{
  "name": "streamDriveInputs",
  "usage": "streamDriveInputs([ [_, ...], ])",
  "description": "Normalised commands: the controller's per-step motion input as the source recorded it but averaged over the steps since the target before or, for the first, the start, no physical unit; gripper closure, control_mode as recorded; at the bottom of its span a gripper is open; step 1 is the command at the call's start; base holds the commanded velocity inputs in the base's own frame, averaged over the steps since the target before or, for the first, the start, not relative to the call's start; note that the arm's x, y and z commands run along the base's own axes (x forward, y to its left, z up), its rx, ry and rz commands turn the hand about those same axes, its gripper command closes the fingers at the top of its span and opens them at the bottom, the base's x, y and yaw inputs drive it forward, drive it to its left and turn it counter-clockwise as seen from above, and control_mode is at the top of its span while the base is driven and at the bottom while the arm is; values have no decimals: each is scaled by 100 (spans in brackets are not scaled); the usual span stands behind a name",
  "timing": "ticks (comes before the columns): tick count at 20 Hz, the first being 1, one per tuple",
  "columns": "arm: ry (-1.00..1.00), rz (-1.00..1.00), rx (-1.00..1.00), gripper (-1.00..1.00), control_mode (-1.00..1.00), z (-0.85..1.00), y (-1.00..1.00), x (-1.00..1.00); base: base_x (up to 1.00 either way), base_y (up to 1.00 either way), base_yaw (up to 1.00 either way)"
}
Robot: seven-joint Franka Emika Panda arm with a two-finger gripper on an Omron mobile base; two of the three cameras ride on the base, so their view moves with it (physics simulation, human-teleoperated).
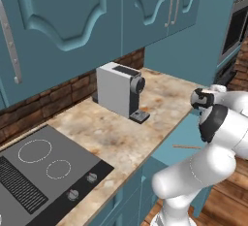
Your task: Take a straw from the drawer in front and place it inside the glass cup on the dining counter.
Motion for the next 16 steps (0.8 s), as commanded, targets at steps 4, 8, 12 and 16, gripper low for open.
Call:
streamDriveInputs([
  [4,-25,1,0,-100,-100,-48,-10,0,0,0,0],
  [8,-15,0,0,-100,-100,-29,-3,13,0,0,0],
  [12,-8,0,0,-100,-100,-28,-1,17,0,0,0],
  [16,-5,0,0,-100,-100,-26,-8,35,0,0,0],
])
